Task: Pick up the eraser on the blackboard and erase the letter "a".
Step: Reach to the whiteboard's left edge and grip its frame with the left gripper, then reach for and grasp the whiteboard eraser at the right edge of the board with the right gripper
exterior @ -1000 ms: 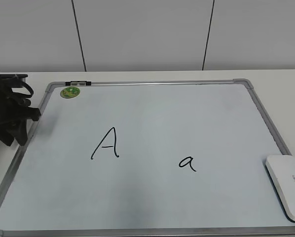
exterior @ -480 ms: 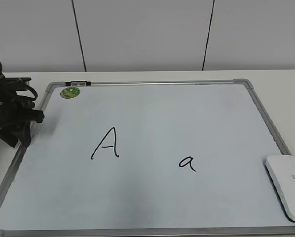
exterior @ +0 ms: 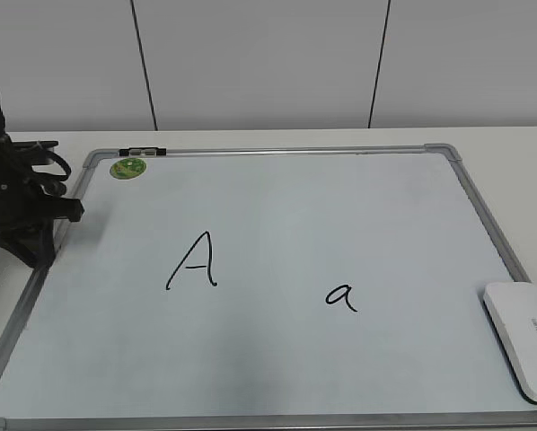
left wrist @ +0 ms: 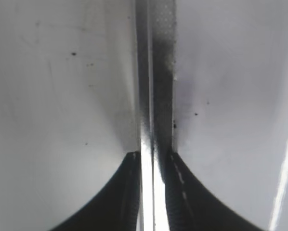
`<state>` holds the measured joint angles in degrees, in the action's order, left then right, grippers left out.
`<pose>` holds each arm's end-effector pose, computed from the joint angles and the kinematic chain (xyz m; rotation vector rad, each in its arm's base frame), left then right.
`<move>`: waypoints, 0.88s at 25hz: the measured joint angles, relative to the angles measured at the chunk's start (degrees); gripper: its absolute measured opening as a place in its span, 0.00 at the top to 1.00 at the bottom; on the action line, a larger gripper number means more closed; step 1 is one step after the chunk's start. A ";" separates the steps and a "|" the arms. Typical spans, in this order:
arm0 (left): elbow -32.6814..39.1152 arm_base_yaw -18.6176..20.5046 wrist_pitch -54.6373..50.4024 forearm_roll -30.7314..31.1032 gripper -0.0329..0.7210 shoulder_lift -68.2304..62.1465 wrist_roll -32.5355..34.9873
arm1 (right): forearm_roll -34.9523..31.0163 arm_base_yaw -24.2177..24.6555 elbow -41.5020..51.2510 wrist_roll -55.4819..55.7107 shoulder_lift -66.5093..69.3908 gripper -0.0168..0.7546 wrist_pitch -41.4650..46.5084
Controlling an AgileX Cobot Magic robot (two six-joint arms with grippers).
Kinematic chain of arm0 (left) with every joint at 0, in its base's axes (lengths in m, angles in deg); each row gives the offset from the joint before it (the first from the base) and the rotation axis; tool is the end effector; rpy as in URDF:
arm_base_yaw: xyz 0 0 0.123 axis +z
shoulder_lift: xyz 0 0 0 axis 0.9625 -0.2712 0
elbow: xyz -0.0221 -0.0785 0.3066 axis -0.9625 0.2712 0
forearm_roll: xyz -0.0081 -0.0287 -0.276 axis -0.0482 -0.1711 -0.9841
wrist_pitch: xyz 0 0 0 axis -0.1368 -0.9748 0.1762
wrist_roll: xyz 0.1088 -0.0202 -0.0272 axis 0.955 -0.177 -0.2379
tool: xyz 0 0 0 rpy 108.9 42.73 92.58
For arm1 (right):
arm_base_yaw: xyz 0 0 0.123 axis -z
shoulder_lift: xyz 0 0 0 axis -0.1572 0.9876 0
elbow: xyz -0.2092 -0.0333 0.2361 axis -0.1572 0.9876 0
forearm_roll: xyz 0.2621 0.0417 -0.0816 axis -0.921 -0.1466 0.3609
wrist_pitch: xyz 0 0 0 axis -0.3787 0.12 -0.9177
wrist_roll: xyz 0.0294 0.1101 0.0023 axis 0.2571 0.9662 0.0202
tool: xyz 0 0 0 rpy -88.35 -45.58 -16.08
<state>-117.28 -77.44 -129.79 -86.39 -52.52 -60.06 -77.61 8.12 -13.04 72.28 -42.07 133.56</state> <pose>0.4338 -0.0304 0.1159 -0.0851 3.1058 -0.0909 0.0006 -0.0039 0.2680 0.0477 2.1175 -0.0011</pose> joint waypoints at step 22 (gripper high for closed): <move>-0.36 0.00 -0.88 0.00 0.87 -0.21 -0.10 | -0.23 0.00 -2.06 0.00 19.28 0.27 4.65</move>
<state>-117.64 -77.44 -130.67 -86.39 -52.73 -60.15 -77.84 8.12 -15.10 72.28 -22.79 138.20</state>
